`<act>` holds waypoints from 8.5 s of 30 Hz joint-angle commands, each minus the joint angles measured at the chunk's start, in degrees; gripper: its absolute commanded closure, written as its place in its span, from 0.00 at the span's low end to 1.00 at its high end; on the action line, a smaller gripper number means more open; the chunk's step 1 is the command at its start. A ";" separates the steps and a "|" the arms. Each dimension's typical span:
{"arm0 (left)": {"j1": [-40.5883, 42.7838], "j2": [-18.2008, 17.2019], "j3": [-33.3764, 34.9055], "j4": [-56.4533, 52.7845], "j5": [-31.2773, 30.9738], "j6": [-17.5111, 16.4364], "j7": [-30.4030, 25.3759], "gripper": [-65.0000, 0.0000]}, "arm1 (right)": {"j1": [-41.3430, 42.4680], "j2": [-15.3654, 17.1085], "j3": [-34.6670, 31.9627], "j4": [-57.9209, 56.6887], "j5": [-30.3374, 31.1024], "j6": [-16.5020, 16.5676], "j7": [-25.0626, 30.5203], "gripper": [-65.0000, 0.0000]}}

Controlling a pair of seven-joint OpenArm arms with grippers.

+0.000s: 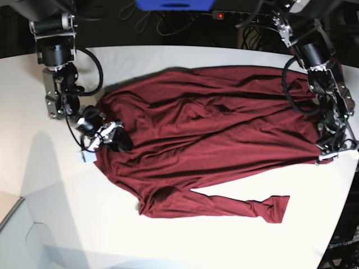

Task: Layout the t-shirt on the table in an organized manner, then fold the t-shirt properly
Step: 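Lower the left gripper onto the shirt side edge and grasp it, then drag the shirt side edge with the left gripper toward the hem, then grasp the shirt side with the left gripper and pull it outward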

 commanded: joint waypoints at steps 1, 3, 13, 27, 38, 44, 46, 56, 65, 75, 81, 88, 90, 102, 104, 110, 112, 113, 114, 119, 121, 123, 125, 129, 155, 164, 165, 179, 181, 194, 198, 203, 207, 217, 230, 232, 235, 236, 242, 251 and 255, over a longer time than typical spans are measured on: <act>-1.90 -1.17 0.07 1.71 -0.28 -0.39 -1.28 1.00 | 0.44 0.62 0.00 0.27 -1.07 -0.54 -1.50 0.66; -2.70 -1.17 0.07 1.80 -0.28 -0.39 -0.93 1.00 | 0.44 0.62 0.00 0.27 -1.07 -0.54 -1.50 0.66; -7.00 -0.91 0.16 1.18 -0.11 -0.39 -0.76 0.97 | 0.35 0.71 0.00 0.27 -1.07 -0.54 -1.59 0.66; -7.09 -1.96 4.38 -4.45 -0.20 -0.39 -1.46 0.71 | 0.35 0.71 0.00 0.27 -1.07 -0.54 -1.59 0.66; -13.77 -3.37 4.55 -19.66 0.42 -0.39 -11.31 0.71 | 0.35 0.71 0.00 0.27 -1.07 -0.54 -1.59 0.66; -19.05 -4.25 4.55 -30.91 5.78 -0.39 -17.55 0.71 | 0.35 0.71 0.00 0.27 -1.07 -0.54 -1.59 0.66; -19.22 -3.99 4.55 -30.91 7.10 -0.39 -18.43 0.71 | 0.35 0.71 0.00 0.27 -1.07 -0.54 -1.59 0.66; -19.22 -3.99 8.95 -31.35 8.33 -0.39 -18.95 0.80 | 0.35 0.71 0.00 0.27 -1.07 -0.54 -1.59 0.66; -19.14 -3.90 9.21 -30.73 7.89 -0.39 -18.95 1.00 | 0.35 0.71 0.00 0.27 -1.07 -0.54 -1.59 0.66; -27.05 -5.39 9.56 -27.22 8.42 -0.39 -18.60 1.00 | 0.35 1.23 0.00 0.27 -1.07 -0.54 -1.59 0.66; -33.29 -5.30 9.56 -27.30 8.42 -0.39 -18.78 1.00 | 0.26 2.11 0.00 0.36 -1.07 -0.54 -1.68 0.66; -39.62 -5.22 9.56 -34.34 8.42 -0.48 -19.13 0.99 | -2.03 3.17 0.17 3.00 -1.07 -0.54 -1.59 0.67; -41.47 -5.39 9.65 -38.64 8.42 -0.57 -21.42 0.99 | -2.46 3.43 0.17 4.58 -1.07 -0.54 -1.59 0.67; -42.96 -5.13 28.64 -49.72 7.98 -0.39 -37.59 0.77 | -4.93 4.75 0.35 7.22 -0.98 -0.54 -1.68 0.67; -42.78 -5.13 28.99 -49.81 7.89 -0.39 -37.86 0.62 | -5.37 4.75 0.35 7.22 -0.98 -0.54 -1.68 0.67; -40.76 -6.27 28.99 -49.19 7.89 -0.39 -37.86 0.49 | -5.45 4.75 0.35 7.22 -0.98 -0.54 -1.68 0.67; -38.39 -7.41 28.90 -46.82 7.72 -0.39 -37.42 0.49 | -5.28 4.75 0.35 7.22 -0.98 -0.54 -1.59 0.67; -36.37 -7.77 28.90 -45.15 7.72 -0.39 -37.42 0.49 | -5.10 4.75 0.35 7.22 -0.98 -0.54 -1.59 0.67; -34.34 -7.85 28.90 -43.66 7.72 -0.39 -37.33 0.49 | -5.10 4.75 0.35 7.22 -0.98 -0.54 -1.50 0.67; -21.95 -9.88 26.88 -32.14 5.43 -0.39 -32.67 0.49 | -4.93 4.57 0.35 7.22 -0.98 -0.54 -1.32 0.67; -16.50 -10.49 23.01 -26.69 2.18 -0.39 -29.94 0.49 | -4.93 4.40 0.35 7.22 -0.98 -0.54 -1.32 0.67; -11.66 -10.49 19.50 -22.64 0.51 -0.39 -26.87 0.49 | -4.93 4.31 0.35 7.22 -0.98 -0.54 -1.24 0.67; -7.62 -10.49 16.24 -19.48 0.24 -0.48 -25.02 0.49 | -4.93 4.22 0.35 7.22 -0.98 -0.54 -1.24 0.67; -3.58 -10.32 13.52 -19.30 0.16 -0.57 -24.76 0.49 | -4.93 3.52 0.35 7.22 -0.98 -0.54 -1.24 0.67; -3.40 -10.40 13.43 -26.51 -0.28 -0.74 -24.84 1.00 | -5.01 3.61 0.35 7.13 -0.98 -0.54 -1.24 0.67; 11.37 -7.50 3.32 -5.06 -0.37 -0.57 -24.32 1.00 | -4.93 3.61 0.35 7.13 -0.98 -0.54 -1.24 0.67; 12.51 -7.24 2.09 -3.30 -0.37 -0.57 -24.32 1.00 | -4.93 3.61 0.35 7.13 -0.98 -0.54 -1.15 0.67; 22.62 -6.27 -4.94 -0.14 -0.37 -0.74 -24.32 1.00 | -4.93 3.69 0.35 7.04 -0.98 -0.54 -1.15 0.67; 23.33 -5.83 -6.17 -0.14 -0.37 -0.74 -24.32 1.00 | -4.93 3.69 0.35 7.04 -0.98 -0.54 -1.15 0.67; 22.10 -4.25 -6.88 -0.67 -0.37 -0.74 -23.61 0.99 | -5.19 3.87 0.53 10.56 -0.89 -0.54 -1.24 0.67; 20.60 -4.25 -7.23 -0.67 -0.37 -0.74 -18.43 0.92 | -6.68 3.61 3.69 14.69 -0.89 -0.54 -1.68 0.66; 20.16 -4.07 -7.23 0.04 -0.46 -0.74 -16.76 0.84 | -7.04 3.52 4.22 12.93 -0.98 -0.81 -1.41 0.66; 19.46 -3.02 -7.40 1.62 -0.46 -0.74 -16.84 0.85 | -6.42 3.87 4.22 9.24 -0.98 -0.81 -1.15 0.66; 19.46 -1.79 -7.23 7.77 -0.46 -0.74 -16.49 0.84 | -5.54 5.19 12.13 5.37 -1.07 -0.98 -1.15 0.66; 16.64 -0.03 -7.32 13.58 -0.46 -0.65 -16.49 0.84 | -7.12 6.95 17.84 5.64 -0.98 -0.98 -1.41 0.66; 15.24 0.41 -7.32 13.75 -0.46 -0.57 -16.49 0.84 | -7.12 7.04 17.84 5.64 -0.98 -0.98 -1.32 0.66; 12.86 0.59 -6.97 13.31 -0.46 -0.48 -16.41 0.84 | -6.68 7.04 17.84 5.64 -0.98 -0.98 -1.32 0.66; 11.90 0.94 -6.88 13.22 -0.46 -0.48 -16.23 0.84 | -6.60 6.95 17.84 5.72 -0.98 -0.98 -1.32 0.66; 6.71 3.40 -6.97 13.14 -0.11 -0.65 -10.08 0.84 | -5.37 6.77 17.84 5.81 -0.98 -0.89 -1.32 0.66; 0.73 5.77 -6.88 13.05 -0.46 -0.74 -3.83 0.84 | -5.28 6.07 17.84 12.76 -0.98 -0.63 -1.32 0.66; -2.43 7.44 -3.98 9.53 0.16 -0.74 -3.48 0.84 | -5.54 5.54 17.93 15.83 -0.98 -0.81 -1.41 0.67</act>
